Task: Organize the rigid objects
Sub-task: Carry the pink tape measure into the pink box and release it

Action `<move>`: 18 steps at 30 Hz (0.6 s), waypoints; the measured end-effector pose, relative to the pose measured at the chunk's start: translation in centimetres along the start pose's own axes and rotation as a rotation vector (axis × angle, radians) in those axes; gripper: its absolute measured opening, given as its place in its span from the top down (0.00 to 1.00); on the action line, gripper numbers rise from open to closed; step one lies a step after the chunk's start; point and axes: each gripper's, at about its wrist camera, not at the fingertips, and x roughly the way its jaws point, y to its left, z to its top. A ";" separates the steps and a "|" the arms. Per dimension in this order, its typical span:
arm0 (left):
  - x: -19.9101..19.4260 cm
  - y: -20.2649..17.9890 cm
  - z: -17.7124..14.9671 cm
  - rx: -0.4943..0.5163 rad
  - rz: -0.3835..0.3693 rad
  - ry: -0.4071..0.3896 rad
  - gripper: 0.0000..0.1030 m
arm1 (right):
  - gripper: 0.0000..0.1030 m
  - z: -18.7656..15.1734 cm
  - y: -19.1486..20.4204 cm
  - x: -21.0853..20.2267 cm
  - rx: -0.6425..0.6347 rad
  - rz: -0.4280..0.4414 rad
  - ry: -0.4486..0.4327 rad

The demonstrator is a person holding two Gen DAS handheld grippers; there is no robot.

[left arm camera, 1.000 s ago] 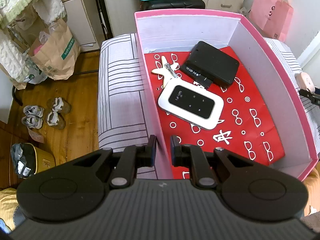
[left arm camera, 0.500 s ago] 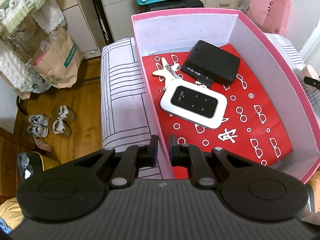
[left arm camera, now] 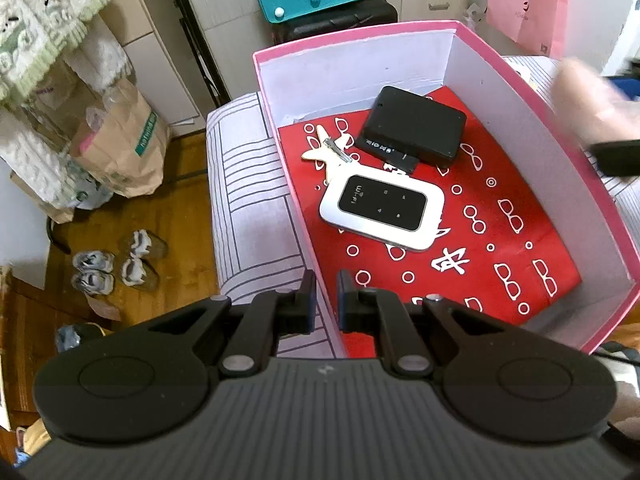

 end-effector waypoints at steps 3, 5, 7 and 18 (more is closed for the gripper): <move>-0.4 0.0 0.2 0.010 0.004 0.005 0.92 | 0.24 1.7 1.7 3.9 -0.131 -0.066 0.142; -0.6 0.0 0.3 0.018 0.007 0.012 0.92 | 0.24 2.4 2.3 6.0 -0.210 -0.102 0.228; -0.7 -0.1 0.4 0.025 0.012 0.015 0.92 | 0.24 2.7 3.3 7.7 -0.314 -0.142 0.306; -0.4 0.8 2.0 0.017 -0.023 0.079 0.92 | 0.25 1.2 5.9 12.2 -0.609 -0.189 0.580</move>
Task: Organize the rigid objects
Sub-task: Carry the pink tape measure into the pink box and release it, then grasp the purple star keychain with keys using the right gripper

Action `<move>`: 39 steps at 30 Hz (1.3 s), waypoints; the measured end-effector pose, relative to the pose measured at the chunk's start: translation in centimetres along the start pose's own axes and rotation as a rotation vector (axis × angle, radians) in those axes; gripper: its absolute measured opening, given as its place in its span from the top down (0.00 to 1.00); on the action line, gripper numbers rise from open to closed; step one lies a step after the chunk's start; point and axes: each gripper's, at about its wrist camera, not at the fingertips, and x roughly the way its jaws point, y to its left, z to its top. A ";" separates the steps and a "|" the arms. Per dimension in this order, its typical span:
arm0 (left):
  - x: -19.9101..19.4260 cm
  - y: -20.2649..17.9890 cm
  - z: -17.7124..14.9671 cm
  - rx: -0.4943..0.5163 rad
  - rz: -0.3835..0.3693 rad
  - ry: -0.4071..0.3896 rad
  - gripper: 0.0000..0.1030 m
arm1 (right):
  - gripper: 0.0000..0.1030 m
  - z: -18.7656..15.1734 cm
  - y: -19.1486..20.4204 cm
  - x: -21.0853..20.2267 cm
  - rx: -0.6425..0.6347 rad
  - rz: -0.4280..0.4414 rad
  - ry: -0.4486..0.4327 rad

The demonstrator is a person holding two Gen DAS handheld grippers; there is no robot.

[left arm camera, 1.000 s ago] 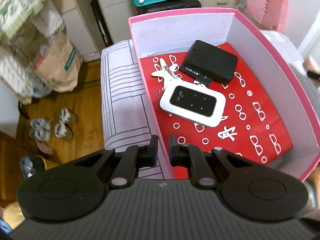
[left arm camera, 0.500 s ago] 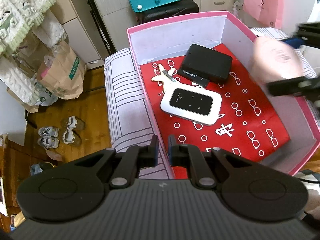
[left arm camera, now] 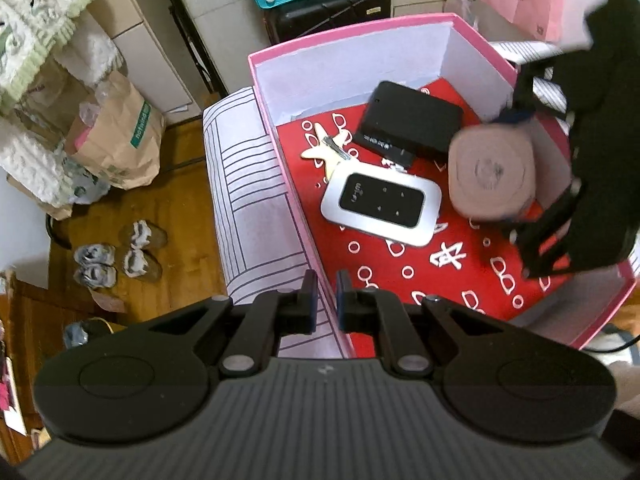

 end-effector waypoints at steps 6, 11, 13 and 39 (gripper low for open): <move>0.0 0.4 0.5 -0.028 -0.016 -0.005 0.92 | 0.21 0.3 -0.4 0.7 0.030 -0.021 -0.044; 0.0 1.0 0.4 -0.049 -0.052 -0.006 0.92 | 0.21 -1.4 -1.9 -2.1 0.144 -0.028 -0.171; 0.0 1.3 0.4 -0.060 -0.066 -0.006 0.92 | 0.21 -2.5 -2.0 -3.8 0.161 -0.030 -0.217; -0.4 0.7 -0.4 -0.105 -0.004 -0.098 0.94 | 0.33 -26.6 0.6 -2.5 1.062 -0.187 -0.598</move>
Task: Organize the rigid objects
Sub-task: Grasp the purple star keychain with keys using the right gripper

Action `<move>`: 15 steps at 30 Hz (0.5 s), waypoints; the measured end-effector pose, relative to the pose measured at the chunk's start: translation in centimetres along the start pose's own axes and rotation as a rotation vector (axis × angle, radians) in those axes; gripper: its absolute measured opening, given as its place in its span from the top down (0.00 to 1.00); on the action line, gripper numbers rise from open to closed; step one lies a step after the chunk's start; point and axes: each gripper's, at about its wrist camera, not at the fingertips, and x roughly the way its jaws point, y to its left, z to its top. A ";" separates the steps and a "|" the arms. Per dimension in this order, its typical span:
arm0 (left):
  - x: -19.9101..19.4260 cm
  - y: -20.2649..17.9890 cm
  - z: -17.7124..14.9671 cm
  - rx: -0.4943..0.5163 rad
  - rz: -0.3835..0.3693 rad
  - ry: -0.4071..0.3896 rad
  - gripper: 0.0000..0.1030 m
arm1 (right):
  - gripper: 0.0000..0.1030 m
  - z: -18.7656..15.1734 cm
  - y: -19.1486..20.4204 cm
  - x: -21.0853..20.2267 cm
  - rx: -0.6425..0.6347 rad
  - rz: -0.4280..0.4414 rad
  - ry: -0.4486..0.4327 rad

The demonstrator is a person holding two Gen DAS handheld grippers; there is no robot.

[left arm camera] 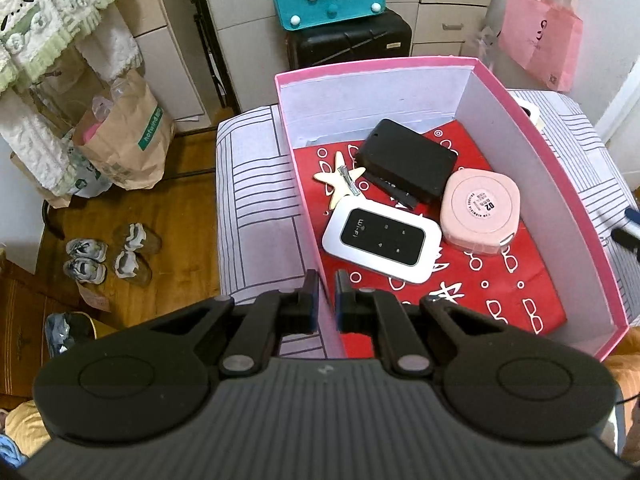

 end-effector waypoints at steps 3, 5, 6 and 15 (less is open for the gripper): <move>0.0 -0.2 -0.2 0.006 0.005 -0.012 0.94 | 0.46 -1.0 -0.1 0.4 0.011 0.020 0.035; 0.0 -0.2 -0.3 0.012 0.007 -0.017 0.94 | 0.55 -2.0 -0.1 0.5 0.000 0.005 0.055; 0.0 -0.1 -0.3 0.009 0.004 -0.018 0.94 | 0.55 -2.4 -0.3 0.4 -0.008 0.004 0.059; -0.2 0.3 -0.6 0.014 -0.022 -0.031 0.93 | 0.68 -3.6 -1.0 1.9 0.029 0.003 0.074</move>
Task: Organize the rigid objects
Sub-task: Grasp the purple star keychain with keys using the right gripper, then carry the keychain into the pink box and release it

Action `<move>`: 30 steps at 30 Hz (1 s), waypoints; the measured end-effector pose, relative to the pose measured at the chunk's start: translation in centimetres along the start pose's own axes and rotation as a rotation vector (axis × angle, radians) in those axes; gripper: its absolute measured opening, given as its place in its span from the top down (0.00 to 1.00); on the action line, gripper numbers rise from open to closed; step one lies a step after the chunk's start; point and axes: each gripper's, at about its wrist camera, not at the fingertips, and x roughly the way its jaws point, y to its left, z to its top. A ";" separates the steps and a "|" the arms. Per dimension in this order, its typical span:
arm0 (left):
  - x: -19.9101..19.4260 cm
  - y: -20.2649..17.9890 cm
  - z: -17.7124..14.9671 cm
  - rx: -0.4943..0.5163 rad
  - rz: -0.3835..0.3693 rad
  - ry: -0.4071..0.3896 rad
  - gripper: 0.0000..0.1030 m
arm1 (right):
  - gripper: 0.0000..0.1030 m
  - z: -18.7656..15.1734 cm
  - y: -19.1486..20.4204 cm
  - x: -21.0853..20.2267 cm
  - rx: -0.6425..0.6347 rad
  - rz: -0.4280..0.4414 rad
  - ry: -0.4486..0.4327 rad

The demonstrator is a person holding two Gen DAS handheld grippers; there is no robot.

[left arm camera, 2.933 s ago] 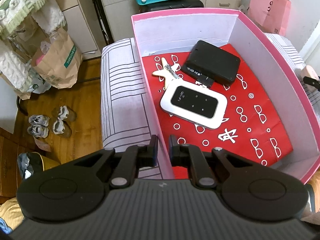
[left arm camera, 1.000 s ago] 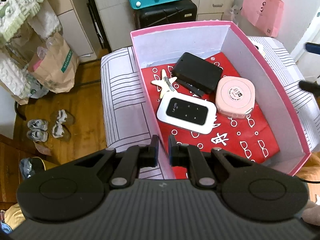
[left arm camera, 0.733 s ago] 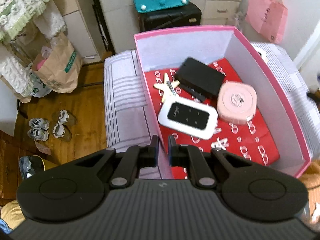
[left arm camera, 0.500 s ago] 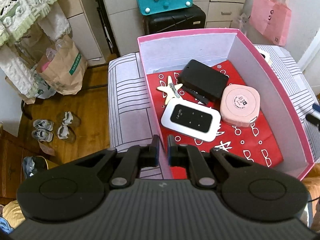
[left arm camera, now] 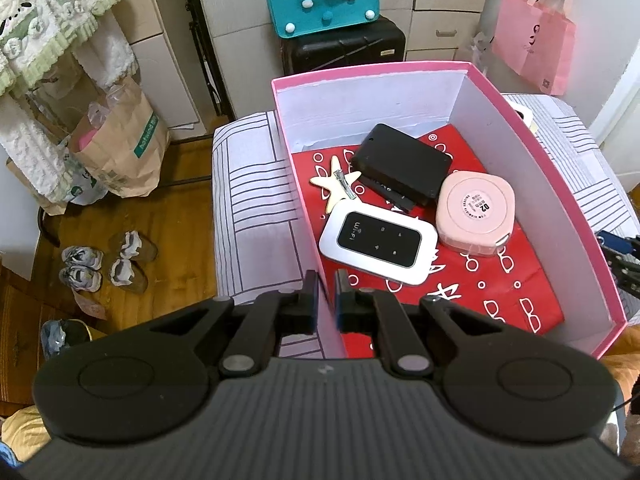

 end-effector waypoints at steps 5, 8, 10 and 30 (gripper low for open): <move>-0.1 0.2 -0.2 0.012 -0.011 -0.007 0.93 | 0.96 0.5 -0.8 0.3 0.095 0.026 -0.015; -0.1 0.4 -0.3 0.020 -0.028 -0.014 0.93 | 0.96 1.5 -1.9 0.6 0.183 0.075 0.002; -0.1 0.4 -0.3 0.033 -0.039 -0.016 0.92 | 0.96 2.4 -2.2 0.4 0.219 0.120 -0.009; 0.1 1.6 -0.2 0.066 -0.131 -0.015 0.89 | 0.96 14.6 4.7 -3.2 0.209 0.469 -0.004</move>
